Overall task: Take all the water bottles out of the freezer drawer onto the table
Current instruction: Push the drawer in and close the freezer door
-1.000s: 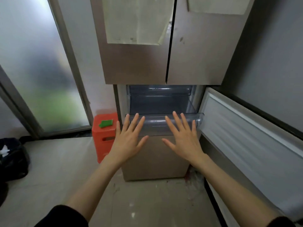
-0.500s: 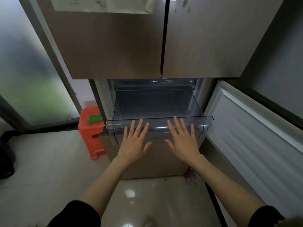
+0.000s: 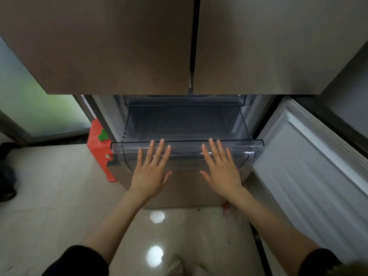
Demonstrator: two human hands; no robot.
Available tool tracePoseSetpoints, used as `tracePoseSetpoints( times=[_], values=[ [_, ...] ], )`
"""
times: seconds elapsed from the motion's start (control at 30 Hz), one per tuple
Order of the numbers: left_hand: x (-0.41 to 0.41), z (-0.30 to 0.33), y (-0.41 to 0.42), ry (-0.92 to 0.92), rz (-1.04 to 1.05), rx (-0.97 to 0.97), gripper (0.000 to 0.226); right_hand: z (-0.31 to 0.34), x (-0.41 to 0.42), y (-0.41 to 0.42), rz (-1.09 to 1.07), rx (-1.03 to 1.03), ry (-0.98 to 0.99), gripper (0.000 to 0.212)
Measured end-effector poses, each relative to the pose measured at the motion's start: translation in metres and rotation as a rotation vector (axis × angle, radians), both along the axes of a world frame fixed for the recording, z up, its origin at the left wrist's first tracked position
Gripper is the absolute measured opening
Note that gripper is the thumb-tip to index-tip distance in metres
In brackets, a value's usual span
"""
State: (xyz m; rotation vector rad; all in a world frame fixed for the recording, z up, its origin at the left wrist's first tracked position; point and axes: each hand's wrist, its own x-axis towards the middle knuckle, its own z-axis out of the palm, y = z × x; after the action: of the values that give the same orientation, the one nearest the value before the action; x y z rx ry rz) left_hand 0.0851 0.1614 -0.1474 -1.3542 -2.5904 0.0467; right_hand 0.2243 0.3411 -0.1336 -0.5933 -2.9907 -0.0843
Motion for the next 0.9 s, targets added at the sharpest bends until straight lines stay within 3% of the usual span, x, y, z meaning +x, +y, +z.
tracePoseSetpoints(
  times=[0.33,0.6,0.9],
  values=[
    [-0.041,0.003,0.046,-0.023,0.085,0.006,0.079,0.002,-0.049,0.044,0.071,-0.062,-0.039,0.081],
    [-0.061,-0.002,0.062,-0.051,0.110,-0.004,0.085,-0.022,-0.061,0.051,-0.012,0.039,0.159,0.087],
    [-0.049,-0.035,0.073,-0.013,0.215,0.097,0.079,-0.044,-0.067,0.056,-0.057,0.101,0.178,0.086]
  ],
)
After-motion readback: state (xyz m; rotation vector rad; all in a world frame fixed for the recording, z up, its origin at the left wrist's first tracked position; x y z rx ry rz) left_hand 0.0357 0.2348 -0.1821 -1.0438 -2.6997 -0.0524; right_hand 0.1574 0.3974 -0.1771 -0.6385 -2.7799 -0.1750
